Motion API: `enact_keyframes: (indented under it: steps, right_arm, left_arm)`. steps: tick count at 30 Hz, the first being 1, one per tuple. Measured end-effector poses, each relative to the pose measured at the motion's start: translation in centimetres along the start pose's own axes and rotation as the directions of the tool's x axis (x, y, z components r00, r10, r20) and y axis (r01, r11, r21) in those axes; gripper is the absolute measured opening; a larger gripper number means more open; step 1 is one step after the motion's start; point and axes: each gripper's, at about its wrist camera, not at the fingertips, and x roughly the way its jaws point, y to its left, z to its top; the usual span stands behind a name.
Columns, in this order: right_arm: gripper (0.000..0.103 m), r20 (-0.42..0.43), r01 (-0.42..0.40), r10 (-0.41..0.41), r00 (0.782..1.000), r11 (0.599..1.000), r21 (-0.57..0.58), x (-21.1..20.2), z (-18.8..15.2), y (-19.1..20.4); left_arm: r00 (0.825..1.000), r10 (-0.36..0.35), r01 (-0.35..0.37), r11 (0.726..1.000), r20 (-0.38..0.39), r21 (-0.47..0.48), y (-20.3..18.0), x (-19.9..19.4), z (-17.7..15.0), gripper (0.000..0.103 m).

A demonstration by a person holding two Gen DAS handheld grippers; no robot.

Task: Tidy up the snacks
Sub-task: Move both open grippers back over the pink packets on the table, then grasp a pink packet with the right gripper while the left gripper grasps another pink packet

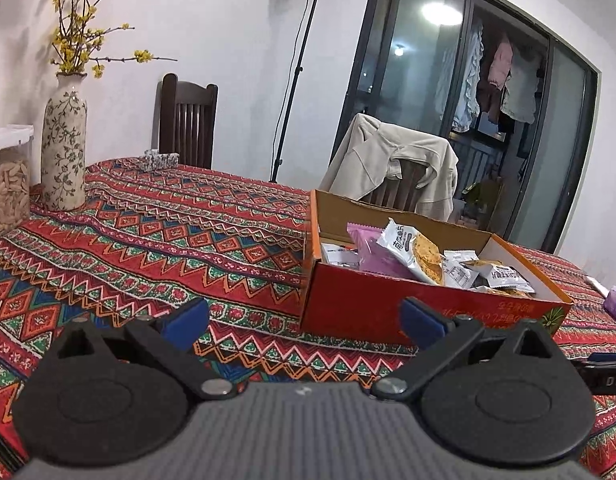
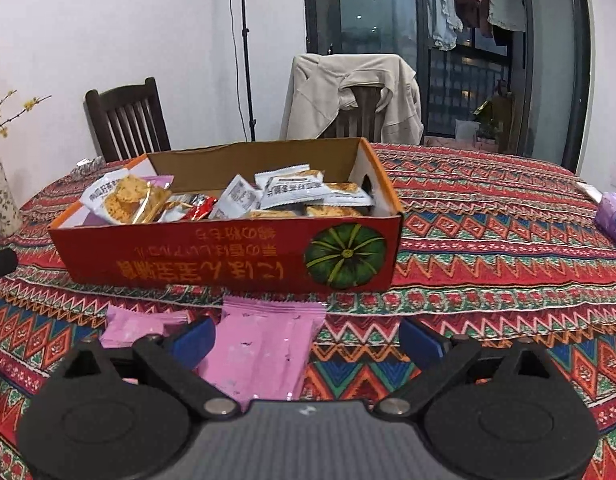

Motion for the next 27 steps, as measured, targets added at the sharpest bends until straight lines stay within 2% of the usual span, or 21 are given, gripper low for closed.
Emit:
enact_keyframes:
  steps: [9,14,16,18,21,27]
  right_arm:
    - [0.095,-0.039,-0.009,0.008,0.999,0.999,-0.040,1.8,0.2,2.2]
    - [0.085,-0.073,0.002,-0.006,0.997,0.998,-0.056,2.9,0.0,2.7]
    - [0.073,-0.095,-0.004,-0.001,0.995,0.998,-0.055,3.5,-0.3,2.9]
    - [0.071,-0.080,-0.008,0.004,0.997,0.998,-0.056,3.6,-0.7,3.0]
    - [0.061,-0.075,-0.028,0.022,0.997,0.996,-0.083,3.2,-0.9,3.4]
    - [0.061,-0.067,-0.058,0.053,0.996,0.995,-0.085,2.1,-1.0,3.0]
  left_arm:
    - [1.000,0.001,-0.002,1.000,-0.011,-0.030,0.5,0.0,0.0,0.103]
    - [1.000,-0.003,0.003,1.000,-0.014,-0.031,0.4,-0.1,0.0,0.103]
    - [1.000,-0.005,0.005,0.999,-0.012,-0.032,0.4,-0.1,0.0,0.103]
    - [1.000,-0.006,0.005,0.999,-0.014,-0.033,0.4,-0.1,0.0,0.103]
    - [1.000,-0.009,0.008,0.999,-0.019,-0.032,0.4,0.0,0.0,0.103]
    - [1.000,-0.010,0.009,0.999,-0.023,-0.042,0.6,0.1,-0.1,0.103]
